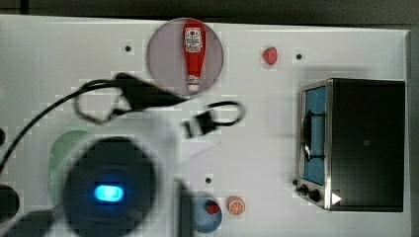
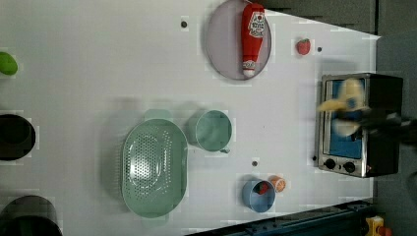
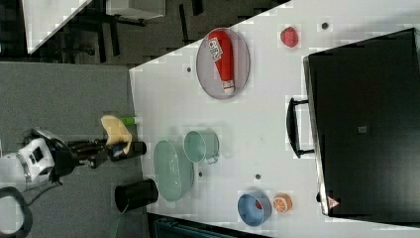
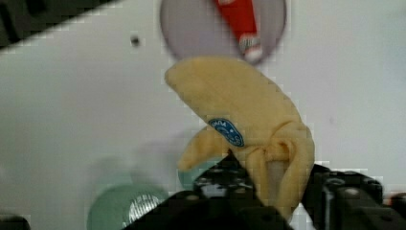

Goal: Pick Banana and place it in mug.

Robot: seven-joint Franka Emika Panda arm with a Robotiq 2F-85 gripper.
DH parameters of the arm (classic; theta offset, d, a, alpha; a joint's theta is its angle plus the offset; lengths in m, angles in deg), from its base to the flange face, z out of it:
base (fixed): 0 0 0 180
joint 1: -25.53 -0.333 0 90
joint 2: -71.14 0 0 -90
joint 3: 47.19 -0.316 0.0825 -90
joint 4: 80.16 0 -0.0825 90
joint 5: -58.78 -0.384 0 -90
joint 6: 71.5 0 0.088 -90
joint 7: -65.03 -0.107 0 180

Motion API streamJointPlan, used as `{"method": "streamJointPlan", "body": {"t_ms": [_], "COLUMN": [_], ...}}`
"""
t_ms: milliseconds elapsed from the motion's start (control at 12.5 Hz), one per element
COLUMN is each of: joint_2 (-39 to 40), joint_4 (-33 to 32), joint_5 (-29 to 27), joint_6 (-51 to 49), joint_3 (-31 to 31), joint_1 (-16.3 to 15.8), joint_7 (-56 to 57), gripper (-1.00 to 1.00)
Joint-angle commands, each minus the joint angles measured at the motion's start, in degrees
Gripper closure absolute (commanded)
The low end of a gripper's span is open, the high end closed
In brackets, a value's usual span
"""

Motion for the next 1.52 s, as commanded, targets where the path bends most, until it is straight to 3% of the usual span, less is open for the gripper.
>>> {"method": "streamJointPlan", "body": {"t_ms": [80, 320, 560, 720, 960, 1040, 1120, 1280, 1520], "joint_2": [9.45, 14.38, 17.80, 19.33, 21.76, 22.37, 22.43, 20.97, 15.87], "joint_4": [-4.62, -7.64, -13.85, -15.80, -17.04, -17.06, -16.99, -15.54, -11.67], "joint_5": [0.02, 0.74, 2.01, 2.56, 2.67, 2.67, 2.67, 2.64, 2.60], "joint_6": [2.19, 10.33, 22.18, 24.13, 29.10, 31.45, 32.26, 32.39, 23.49], "joint_3": [-8.76, -11.67, -11.31, -11.20, -11.41, -11.16, -10.99, -10.35, -8.37], "joint_1": [-2.98, -3.01, -2.97, -2.92, -3.14, -3.08, -3.03, -2.89, -2.40], "joint_7": [-23.27, -29.89, -30.09, -30.10, -30.10, -30.09, -30.09, -30.10, -30.08], "gripper": [0.37, 0.37, 0.37, 0.36, -0.32, -0.74, -0.93, -1.00, -1.00]}}
